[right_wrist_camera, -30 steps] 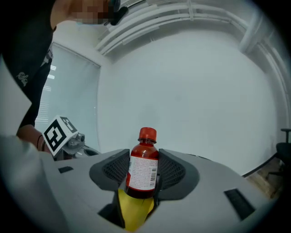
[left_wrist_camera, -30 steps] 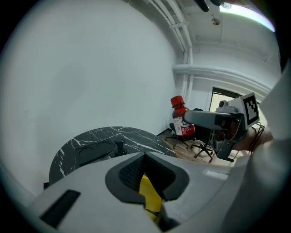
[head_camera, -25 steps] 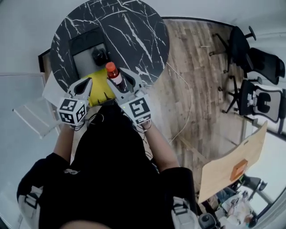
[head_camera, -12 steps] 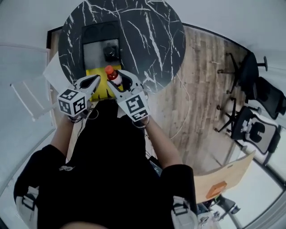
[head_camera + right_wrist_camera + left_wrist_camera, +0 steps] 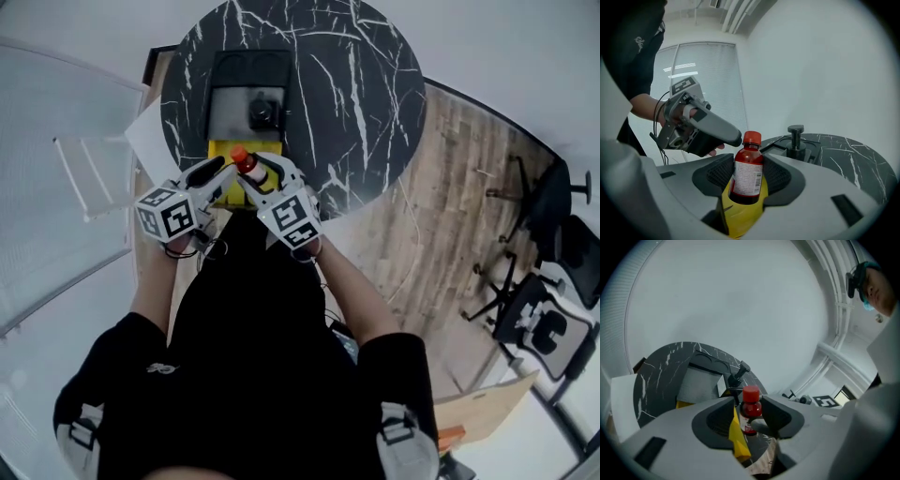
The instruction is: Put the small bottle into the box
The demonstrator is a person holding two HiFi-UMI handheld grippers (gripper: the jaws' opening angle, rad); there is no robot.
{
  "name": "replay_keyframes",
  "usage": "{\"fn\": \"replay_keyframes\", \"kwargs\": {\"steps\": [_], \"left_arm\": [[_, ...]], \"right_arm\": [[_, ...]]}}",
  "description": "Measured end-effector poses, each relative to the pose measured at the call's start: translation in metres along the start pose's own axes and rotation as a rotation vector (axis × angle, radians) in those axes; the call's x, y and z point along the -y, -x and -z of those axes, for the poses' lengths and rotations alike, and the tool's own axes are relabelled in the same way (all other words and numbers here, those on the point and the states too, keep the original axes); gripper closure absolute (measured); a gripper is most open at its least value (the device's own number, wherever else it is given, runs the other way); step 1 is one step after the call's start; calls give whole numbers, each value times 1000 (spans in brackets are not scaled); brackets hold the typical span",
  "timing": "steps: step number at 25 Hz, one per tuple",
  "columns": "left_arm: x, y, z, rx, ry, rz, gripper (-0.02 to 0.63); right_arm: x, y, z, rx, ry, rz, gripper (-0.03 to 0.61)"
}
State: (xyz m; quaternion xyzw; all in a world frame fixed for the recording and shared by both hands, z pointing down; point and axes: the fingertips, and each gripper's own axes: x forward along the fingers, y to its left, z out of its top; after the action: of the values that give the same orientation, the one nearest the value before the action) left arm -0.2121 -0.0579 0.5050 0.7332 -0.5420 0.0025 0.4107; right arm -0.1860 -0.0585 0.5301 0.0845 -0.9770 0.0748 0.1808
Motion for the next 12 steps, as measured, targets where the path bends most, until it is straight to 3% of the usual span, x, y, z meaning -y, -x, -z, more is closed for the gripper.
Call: {"fn": "replay_keyframes", "kwargs": {"steps": [3, 8, 12], "left_arm": [[8, -4, 2, 2, 35, 33, 405], [11, -14, 7, -21, 70, 63, 402], [9, -19, 7, -5, 66, 31, 409]], "right_arm": [[-7, -2, 1, -5, 11, -27, 390], [-17, -2, -1, -2, 54, -59, 390], [-17, 2, 3, 0, 58, -63, 390]]}}
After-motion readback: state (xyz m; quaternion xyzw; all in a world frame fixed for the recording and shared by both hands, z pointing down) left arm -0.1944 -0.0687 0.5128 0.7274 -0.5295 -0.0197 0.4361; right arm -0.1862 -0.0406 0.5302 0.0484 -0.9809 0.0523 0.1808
